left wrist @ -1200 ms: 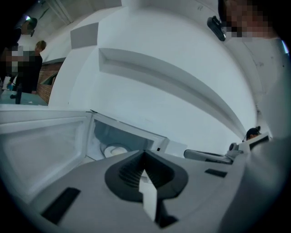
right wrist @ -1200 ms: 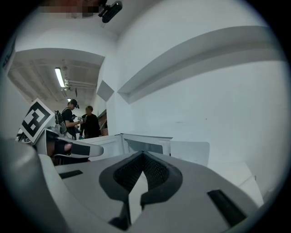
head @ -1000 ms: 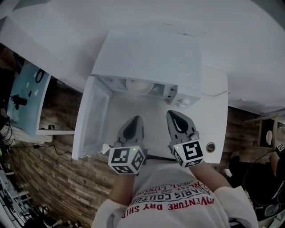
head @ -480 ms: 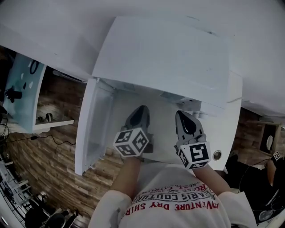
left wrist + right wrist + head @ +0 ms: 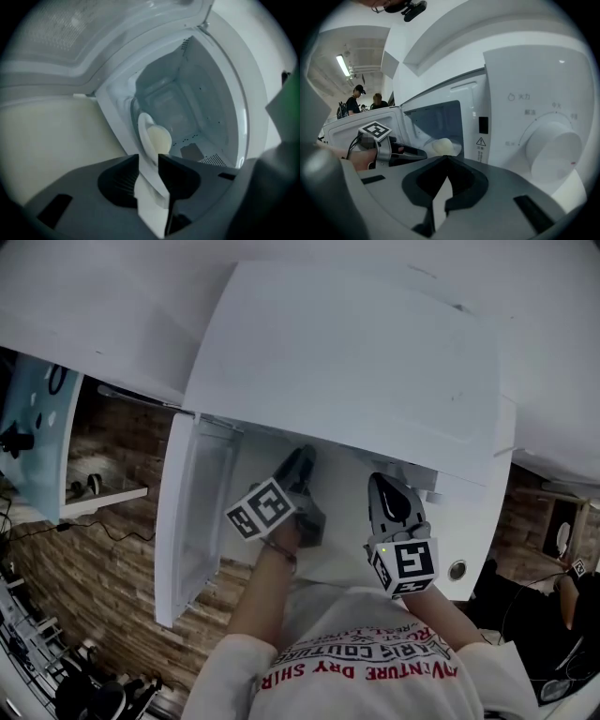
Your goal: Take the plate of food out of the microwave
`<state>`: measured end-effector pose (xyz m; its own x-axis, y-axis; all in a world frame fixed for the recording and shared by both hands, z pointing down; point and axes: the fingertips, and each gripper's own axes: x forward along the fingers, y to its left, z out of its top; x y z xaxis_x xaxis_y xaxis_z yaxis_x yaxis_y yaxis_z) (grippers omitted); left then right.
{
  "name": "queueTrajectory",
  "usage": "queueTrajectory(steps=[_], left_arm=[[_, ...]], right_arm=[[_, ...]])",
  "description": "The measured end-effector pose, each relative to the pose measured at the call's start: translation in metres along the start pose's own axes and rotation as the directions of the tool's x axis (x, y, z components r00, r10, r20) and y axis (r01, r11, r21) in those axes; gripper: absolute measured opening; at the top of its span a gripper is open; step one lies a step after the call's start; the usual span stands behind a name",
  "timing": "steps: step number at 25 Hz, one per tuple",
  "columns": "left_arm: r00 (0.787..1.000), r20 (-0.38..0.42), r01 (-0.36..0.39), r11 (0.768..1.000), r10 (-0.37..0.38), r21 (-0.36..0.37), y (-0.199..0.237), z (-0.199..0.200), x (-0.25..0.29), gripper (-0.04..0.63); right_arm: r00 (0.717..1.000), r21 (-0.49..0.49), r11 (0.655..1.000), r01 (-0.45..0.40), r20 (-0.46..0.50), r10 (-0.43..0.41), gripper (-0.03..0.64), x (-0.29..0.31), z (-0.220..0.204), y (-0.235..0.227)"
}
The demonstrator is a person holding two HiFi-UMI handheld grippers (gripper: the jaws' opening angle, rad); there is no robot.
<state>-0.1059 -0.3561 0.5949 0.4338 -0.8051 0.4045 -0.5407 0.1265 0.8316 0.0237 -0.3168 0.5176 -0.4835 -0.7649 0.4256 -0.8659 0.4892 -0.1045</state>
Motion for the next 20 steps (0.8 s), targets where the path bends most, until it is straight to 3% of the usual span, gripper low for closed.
queueTrajectory(steps=[3,11,20], left_arm=[[0.999,-0.017,0.029,0.995,-0.030,-0.094,0.000,-0.002,0.008,0.125],[1.000,-0.027,0.007,0.975,-0.013,-0.224,0.000,0.001,0.016,0.066],[0.998,0.039,0.052,0.938,-0.042,-0.342,-0.001,0.004,0.010,0.032]], right_arm=[[1.000,-0.020,1.000,0.000,-0.002,0.000,0.003,0.002,-0.001,0.003],[1.000,-0.019,1.000,0.016,-0.010,-0.016,0.003,0.000,-0.001,-0.001],[1.000,-0.018,1.000,0.019,-0.016,-0.019,0.003,-0.010,-0.006,-0.004]])
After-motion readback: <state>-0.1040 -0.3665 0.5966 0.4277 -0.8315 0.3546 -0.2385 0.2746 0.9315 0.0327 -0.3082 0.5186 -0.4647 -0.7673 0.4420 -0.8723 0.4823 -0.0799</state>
